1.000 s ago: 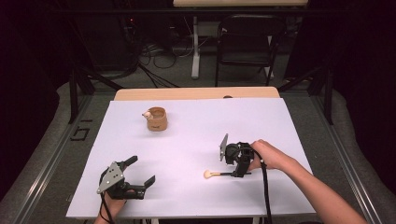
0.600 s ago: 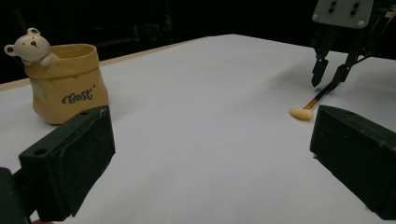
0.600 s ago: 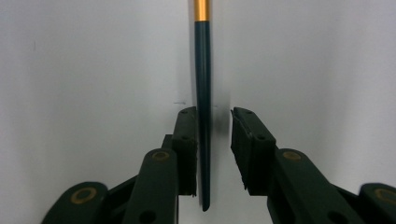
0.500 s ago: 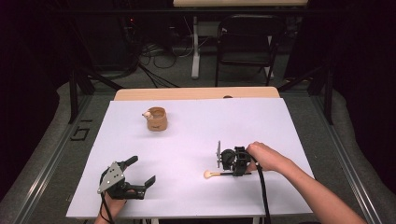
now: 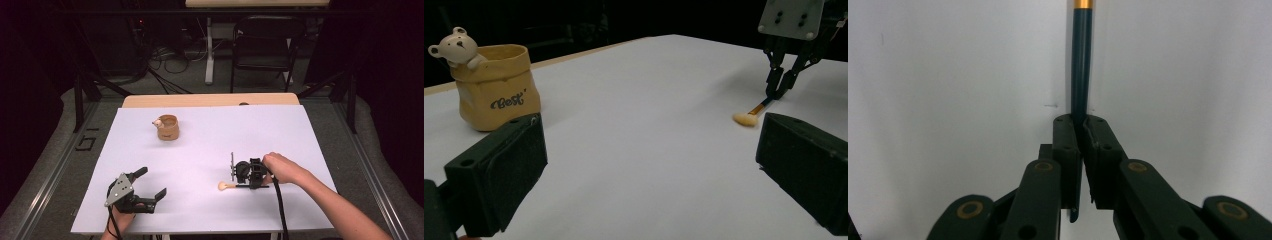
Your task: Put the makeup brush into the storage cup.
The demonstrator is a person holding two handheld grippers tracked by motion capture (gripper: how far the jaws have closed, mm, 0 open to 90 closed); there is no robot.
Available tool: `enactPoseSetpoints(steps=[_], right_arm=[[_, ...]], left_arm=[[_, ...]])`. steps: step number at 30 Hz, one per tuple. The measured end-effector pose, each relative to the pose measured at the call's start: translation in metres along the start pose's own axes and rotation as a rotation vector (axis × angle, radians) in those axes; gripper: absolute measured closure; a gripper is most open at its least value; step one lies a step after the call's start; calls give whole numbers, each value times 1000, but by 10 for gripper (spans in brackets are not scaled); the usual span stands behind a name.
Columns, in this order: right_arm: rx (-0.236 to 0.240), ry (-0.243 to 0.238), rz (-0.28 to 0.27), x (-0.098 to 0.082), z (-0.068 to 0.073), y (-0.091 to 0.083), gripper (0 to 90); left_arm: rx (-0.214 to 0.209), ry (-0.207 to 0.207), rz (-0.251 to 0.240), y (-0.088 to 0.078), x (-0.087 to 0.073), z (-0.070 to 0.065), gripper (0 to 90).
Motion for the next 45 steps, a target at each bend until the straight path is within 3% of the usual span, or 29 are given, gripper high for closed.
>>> enactPoseSetpoints(steps=[2,13,20,26,27,34,45], right_arm=[[-3,7,0,-1,0,-1,847],[-15,51,-131,3,2,-15,848],[-40,106,-257,2,-1,-31,847],[-50,157,-330,-1,-4,-40,848],[-58,181,-370,-2,-4,-43,848],[-71,241,-480,-3,-6,-52,848],[-105,293,-652,5,-8,-60,848]], left_arm=[[1,3,4,0,0,0,0],[12,1,6,1,-1,1,1],[5,-2,6,1,-1,1,1],[14,3,7,1,-1,1,1],[15,4,7,1,-1,1,1],[25,4,15,1,-1,2,1],[13,1,17,1,-1,2,1]])
Point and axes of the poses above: each handheld gripper's, and its own axes: y roughly forward along the jaws, x roughly out of its top, z roughly to its left, the point moved 8 cm from there along y, roughly forward along the jaws, and after that the axes turned 2 degrees about -z, right-handed, at the moved point
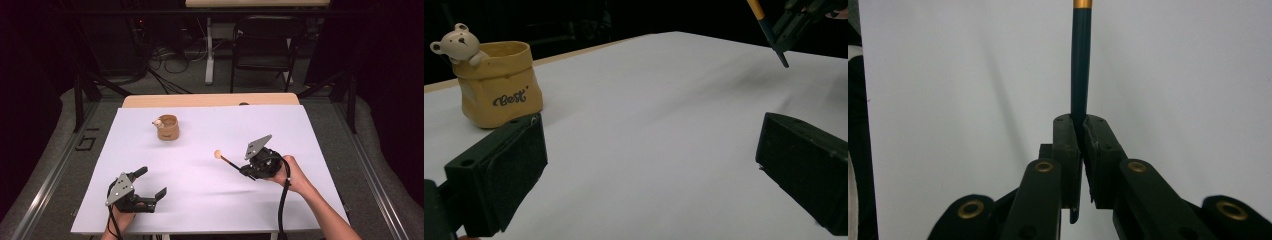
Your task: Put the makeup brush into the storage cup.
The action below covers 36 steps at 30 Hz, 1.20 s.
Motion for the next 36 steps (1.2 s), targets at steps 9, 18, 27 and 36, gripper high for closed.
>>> enactPoseSetpoints(steps=[9,18,27,36], right_arm=[[-39,27,-123,7,-1,0,848],[-69,52,-222,14,-2,-2,848],[-70,66,-259,19,2,7,848],[-83,81,-313,25,1,10,848]], left_arm=[[-4,1,2,1,0,0,1],[-5,2,-1,1,0,-1,1],[-1,5,4,2,1,-1,1],[-1,6,3,3,1,-1,1]])
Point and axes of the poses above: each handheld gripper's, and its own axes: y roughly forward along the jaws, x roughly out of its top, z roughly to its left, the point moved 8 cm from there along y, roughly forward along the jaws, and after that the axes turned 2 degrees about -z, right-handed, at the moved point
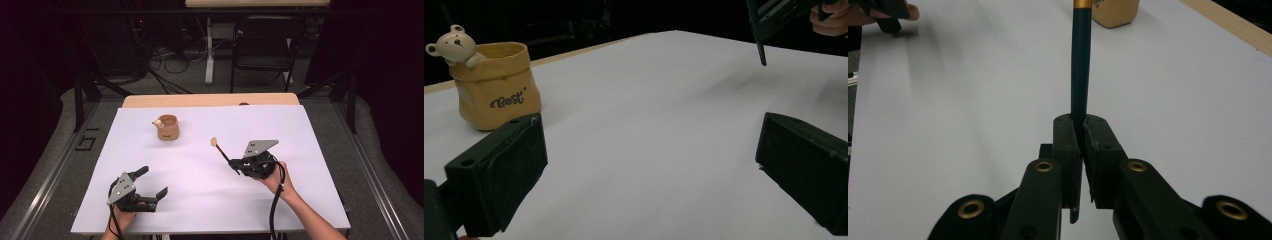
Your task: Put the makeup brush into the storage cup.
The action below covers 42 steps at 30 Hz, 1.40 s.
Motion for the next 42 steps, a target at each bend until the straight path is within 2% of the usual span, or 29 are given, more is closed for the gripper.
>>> enactPoseSetpoints(steps=[15,29,37,42], right_arm=[[-10,9,-67,10,4,7,848],[-12,15,-108,20,8,18,849],[-8,16,-123,24,10,22,849],[-5,12,-129,25,11,26,848]], left_arm=[[1,-4,6,2,0,0,2],[7,-9,16,4,3,0,2],[15,-25,6,10,11,-2,2],[12,-19,-1,16,20,-6,2]])
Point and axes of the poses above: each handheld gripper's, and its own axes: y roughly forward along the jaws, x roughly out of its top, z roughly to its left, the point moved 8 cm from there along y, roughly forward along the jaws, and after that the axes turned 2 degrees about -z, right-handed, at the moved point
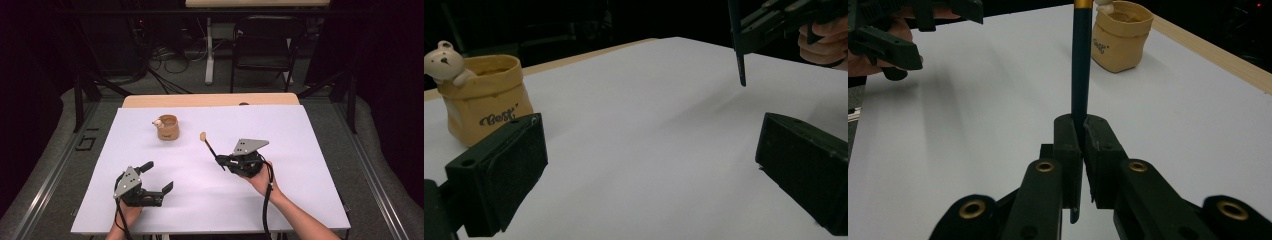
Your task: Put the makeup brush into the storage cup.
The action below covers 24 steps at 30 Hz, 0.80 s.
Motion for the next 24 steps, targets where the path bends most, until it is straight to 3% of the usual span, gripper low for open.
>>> enactPoseSetpoints(steps=[8,24], right_arm=[[9,-1,4,0,2,5,849],[24,0,-10,5,8,15,848]], left_arm=[[5,-2,-19,6,13,-3,0],[-42,-15,-7,41,34,-15,0]])
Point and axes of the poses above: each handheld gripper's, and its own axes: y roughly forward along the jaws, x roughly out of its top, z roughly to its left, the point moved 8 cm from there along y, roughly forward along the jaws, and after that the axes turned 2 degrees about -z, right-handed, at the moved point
